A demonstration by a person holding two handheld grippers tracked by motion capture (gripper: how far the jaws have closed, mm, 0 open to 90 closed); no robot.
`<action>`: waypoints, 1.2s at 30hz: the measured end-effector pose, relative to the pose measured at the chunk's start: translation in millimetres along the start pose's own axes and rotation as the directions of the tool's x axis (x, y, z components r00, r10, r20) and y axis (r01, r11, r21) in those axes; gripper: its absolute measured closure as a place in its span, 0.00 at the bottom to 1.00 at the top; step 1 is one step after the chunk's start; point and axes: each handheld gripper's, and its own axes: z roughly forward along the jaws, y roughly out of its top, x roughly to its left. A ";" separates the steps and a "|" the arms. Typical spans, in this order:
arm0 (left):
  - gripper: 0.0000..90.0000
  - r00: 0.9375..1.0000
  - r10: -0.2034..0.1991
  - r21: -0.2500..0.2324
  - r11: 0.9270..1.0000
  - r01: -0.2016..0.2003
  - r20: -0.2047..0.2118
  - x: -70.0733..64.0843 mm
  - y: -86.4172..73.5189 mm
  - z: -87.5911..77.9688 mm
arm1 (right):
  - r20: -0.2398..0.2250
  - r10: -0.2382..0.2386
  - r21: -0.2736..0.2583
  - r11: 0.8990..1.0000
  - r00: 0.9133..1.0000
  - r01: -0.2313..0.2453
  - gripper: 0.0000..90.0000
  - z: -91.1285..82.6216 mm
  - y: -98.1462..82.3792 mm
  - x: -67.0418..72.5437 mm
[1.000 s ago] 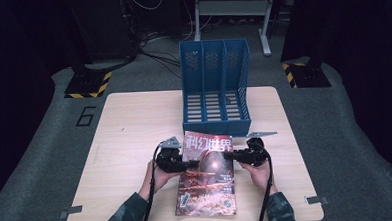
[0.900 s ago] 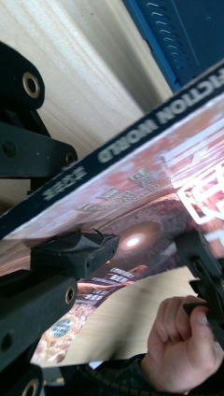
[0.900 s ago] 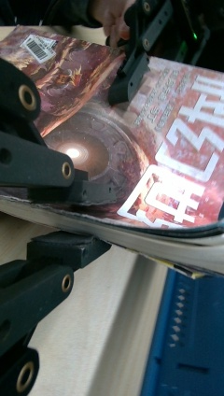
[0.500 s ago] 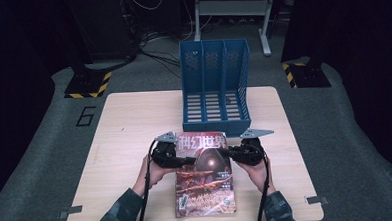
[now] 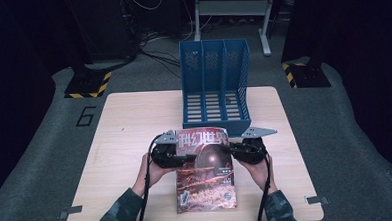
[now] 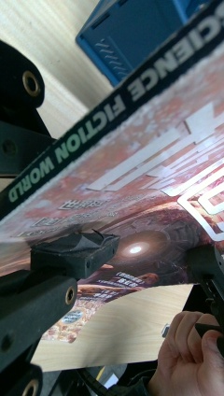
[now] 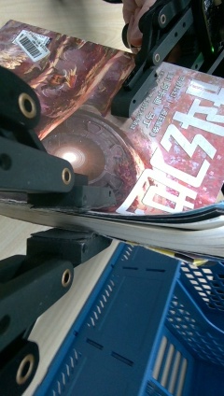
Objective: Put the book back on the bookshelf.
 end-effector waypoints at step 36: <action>0.84 0.969 0.179 -0.157 0.966 -0.206 -0.168 -19.3 21.8 -28.7 | 0.144 -0.210 -0.169 0.958 0.967 0.233 0.90 -21.6 34.0 28.5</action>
